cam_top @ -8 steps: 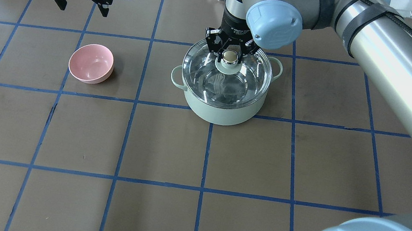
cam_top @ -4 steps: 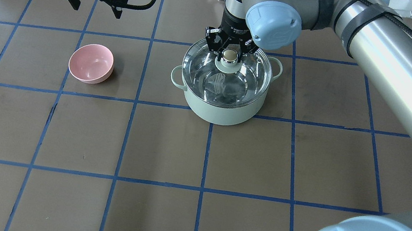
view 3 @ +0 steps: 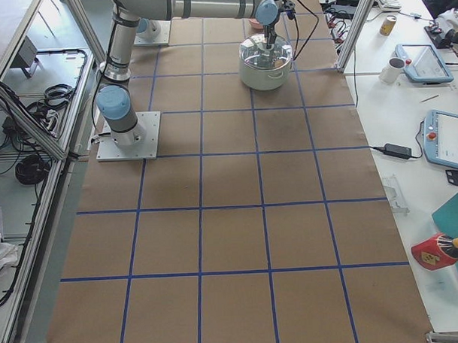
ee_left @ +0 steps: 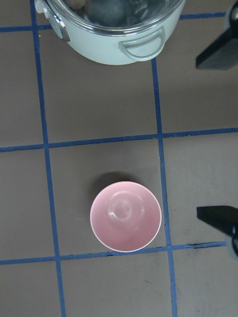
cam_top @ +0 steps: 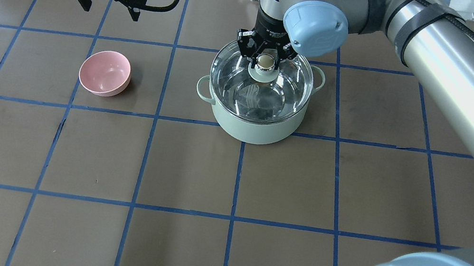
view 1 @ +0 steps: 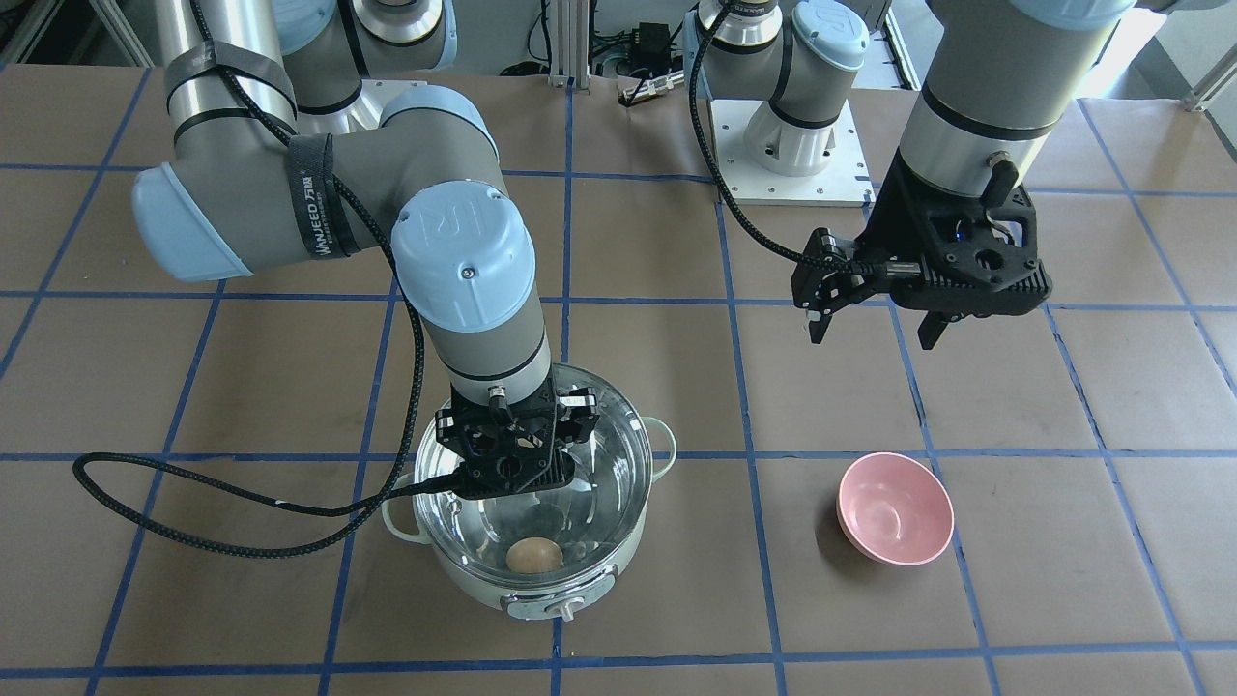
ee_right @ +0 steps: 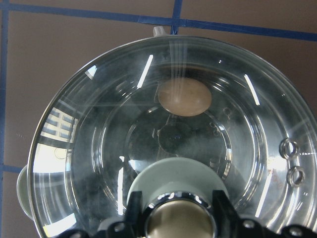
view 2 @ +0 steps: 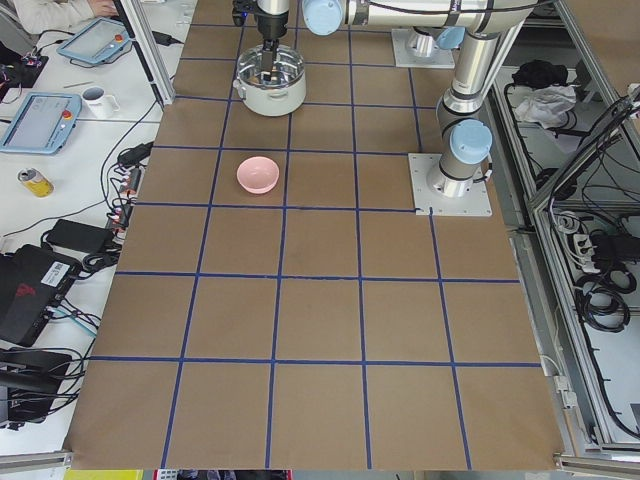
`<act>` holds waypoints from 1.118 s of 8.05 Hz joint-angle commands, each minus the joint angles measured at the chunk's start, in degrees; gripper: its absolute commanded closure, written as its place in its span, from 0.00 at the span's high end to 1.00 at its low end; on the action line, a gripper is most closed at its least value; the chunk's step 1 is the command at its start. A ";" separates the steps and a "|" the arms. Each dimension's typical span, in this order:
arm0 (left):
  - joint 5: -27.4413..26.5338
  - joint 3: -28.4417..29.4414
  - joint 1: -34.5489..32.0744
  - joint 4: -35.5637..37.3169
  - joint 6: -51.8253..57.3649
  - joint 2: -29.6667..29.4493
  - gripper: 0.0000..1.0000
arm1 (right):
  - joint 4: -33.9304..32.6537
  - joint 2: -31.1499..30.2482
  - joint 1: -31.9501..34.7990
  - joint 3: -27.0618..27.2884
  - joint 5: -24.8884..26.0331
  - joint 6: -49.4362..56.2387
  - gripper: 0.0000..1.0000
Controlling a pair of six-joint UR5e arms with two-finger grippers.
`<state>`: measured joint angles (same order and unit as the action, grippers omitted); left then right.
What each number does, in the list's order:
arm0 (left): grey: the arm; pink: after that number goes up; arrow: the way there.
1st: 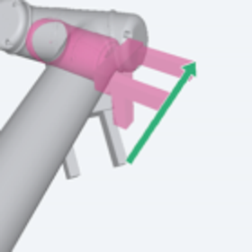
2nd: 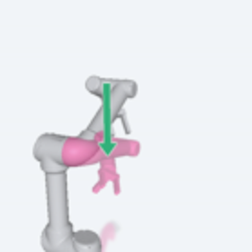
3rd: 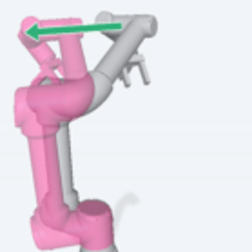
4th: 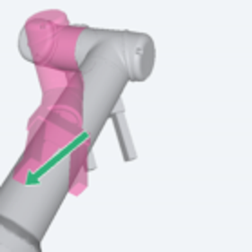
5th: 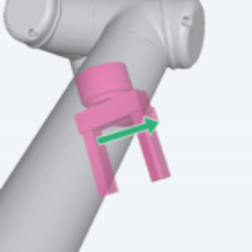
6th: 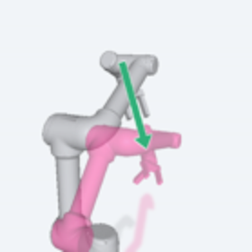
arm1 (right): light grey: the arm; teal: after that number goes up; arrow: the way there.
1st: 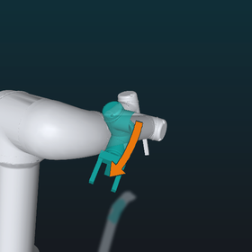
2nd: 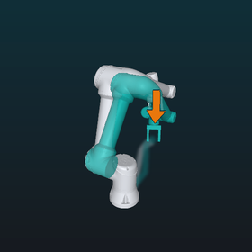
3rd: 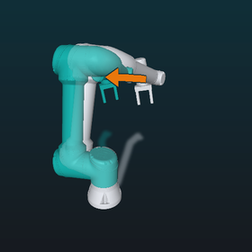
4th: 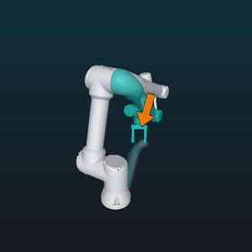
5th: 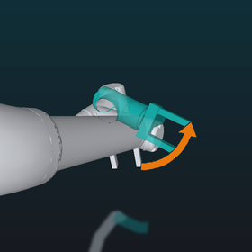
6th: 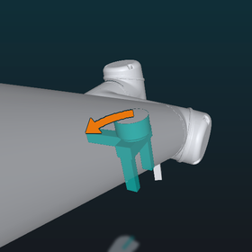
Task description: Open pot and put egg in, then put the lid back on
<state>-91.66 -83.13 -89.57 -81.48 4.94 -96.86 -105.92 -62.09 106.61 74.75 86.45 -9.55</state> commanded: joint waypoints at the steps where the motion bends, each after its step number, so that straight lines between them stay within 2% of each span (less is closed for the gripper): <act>1: -0.01 -0.01 0.01 0.01 -0.01 0.00 0.96 | -0.25 0.21 0.00 0.13 0.04 0.15 0.00; 6: 0.07 -0.10 0.01 0.01 -0.10 -0.08 0.96 | -0.51 0.48 0.00 0.39 0.04 -0.03 0.00; 7: 0.07 -0.01 0.01 0.01 -0.19 -0.08 0.96 | -0.51 0.48 -0.09 0.39 0.04 0.58 0.29; 8: 0.07 -0.10 0.01 0.01 -0.36 -0.08 1.00 | -0.51 0.22 -0.09 0.39 0.21 0.67 0.99; 9: -0.10 -0.10 0.01 0.01 -0.97 -0.08 1.00 | -0.51 0.04 -0.17 0.39 0.65 0.76 1.00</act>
<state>-91.59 -83.20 -89.56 -81.47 4.66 -96.94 -106.43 -61.74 106.55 75.15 86.58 -9.06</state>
